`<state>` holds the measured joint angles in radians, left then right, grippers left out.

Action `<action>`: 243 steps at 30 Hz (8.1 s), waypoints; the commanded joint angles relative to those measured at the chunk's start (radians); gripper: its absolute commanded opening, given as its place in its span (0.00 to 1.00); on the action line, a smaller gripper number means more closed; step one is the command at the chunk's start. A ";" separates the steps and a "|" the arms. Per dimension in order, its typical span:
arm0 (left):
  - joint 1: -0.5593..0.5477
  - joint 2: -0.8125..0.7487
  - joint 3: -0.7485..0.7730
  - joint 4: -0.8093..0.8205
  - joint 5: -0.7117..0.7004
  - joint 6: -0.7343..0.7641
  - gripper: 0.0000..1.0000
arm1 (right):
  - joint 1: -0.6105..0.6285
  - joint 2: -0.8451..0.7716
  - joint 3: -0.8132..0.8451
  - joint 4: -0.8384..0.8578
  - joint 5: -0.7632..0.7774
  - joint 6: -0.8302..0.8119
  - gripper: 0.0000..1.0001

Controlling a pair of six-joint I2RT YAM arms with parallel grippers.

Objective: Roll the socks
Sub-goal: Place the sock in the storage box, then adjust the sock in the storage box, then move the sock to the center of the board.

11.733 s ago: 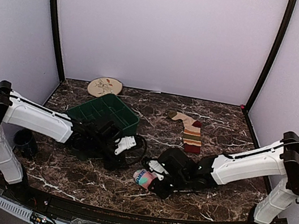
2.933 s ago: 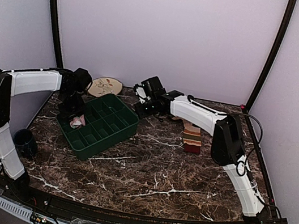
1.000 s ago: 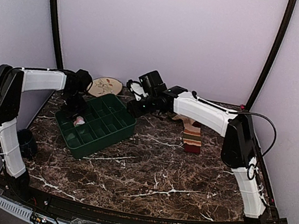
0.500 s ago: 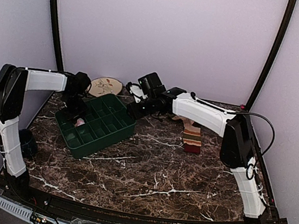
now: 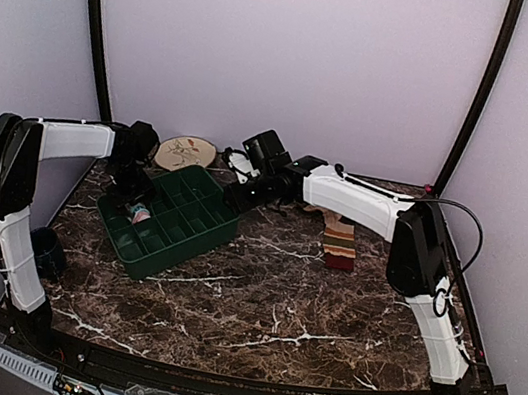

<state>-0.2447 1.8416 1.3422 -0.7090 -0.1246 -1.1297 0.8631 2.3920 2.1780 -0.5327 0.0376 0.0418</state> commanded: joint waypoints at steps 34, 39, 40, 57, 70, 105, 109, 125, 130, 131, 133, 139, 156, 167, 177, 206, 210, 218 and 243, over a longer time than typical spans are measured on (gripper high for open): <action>-0.017 -0.102 -0.002 0.062 0.058 0.047 0.29 | 0.024 0.000 0.051 -0.019 0.064 -0.005 0.56; -0.018 -0.072 -0.013 0.059 0.068 0.047 0.27 | 0.023 0.008 0.054 -0.023 0.065 -0.009 0.56; -0.018 -0.064 -0.017 0.061 0.068 0.046 0.27 | 0.023 0.008 0.054 -0.024 0.067 -0.010 0.55; -0.022 -0.050 -0.042 0.089 0.068 0.036 0.28 | 0.011 0.033 0.073 -0.038 0.059 -0.024 0.56; -0.038 -0.097 0.072 -0.011 0.022 0.051 0.29 | 0.010 0.036 0.086 -0.043 0.058 -0.025 0.55; -0.020 -0.141 -0.148 0.044 0.025 0.033 0.19 | 0.009 0.031 0.060 -0.034 0.042 -0.022 0.56; -0.020 -0.122 -0.150 0.052 0.043 0.034 0.19 | 0.006 0.032 0.060 -0.036 0.044 -0.022 0.56; -0.020 -0.132 -0.072 0.022 0.020 0.059 0.19 | 0.004 0.038 0.108 -0.048 0.058 -0.023 0.56; -0.018 -0.148 0.041 -0.014 -0.021 0.092 0.21 | 0.004 0.039 0.141 -0.050 0.071 -0.023 0.56; -0.017 -0.146 0.061 -0.023 -0.025 0.101 0.22 | 0.003 0.039 0.147 -0.051 0.074 -0.023 0.56; -0.017 -0.148 0.092 -0.040 -0.034 0.111 0.22 | 0.003 0.038 0.157 -0.057 0.083 -0.022 0.56; -0.030 -0.199 0.049 0.034 0.024 0.148 0.22 | -0.023 -0.013 0.121 -0.058 0.174 0.011 0.58; -0.251 -0.472 -0.327 0.380 0.154 0.551 0.28 | -0.223 -0.331 -0.371 -0.136 0.341 0.078 0.71; -0.493 -0.344 -0.249 0.345 0.088 0.779 0.32 | -0.260 -0.403 -0.648 -0.157 0.348 0.143 0.74; -0.579 -0.181 -0.178 0.344 0.103 0.871 0.32 | -0.315 -0.389 -0.712 -0.168 0.295 0.173 0.72; -0.633 -0.410 -0.360 0.555 0.173 0.852 0.99 | -0.032 -0.458 -0.980 -0.132 0.147 0.578 0.69; -0.640 -0.630 -0.499 0.680 0.219 0.846 0.99 | 0.076 -0.436 -0.948 -0.119 0.133 0.660 0.69; -0.672 -0.847 -0.640 0.722 0.313 0.808 0.99 | 0.241 -0.331 -0.798 -0.088 0.070 0.763 0.69; -0.766 -0.932 -0.601 0.439 -0.278 0.571 0.99 | 0.356 -0.506 -0.794 -0.069 0.250 0.247 0.75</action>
<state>-1.0004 0.9146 0.6884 -0.1818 -0.2581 -0.4728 1.2037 1.9015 1.4025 -0.7013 0.2916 0.4496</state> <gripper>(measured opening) 0.991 0.741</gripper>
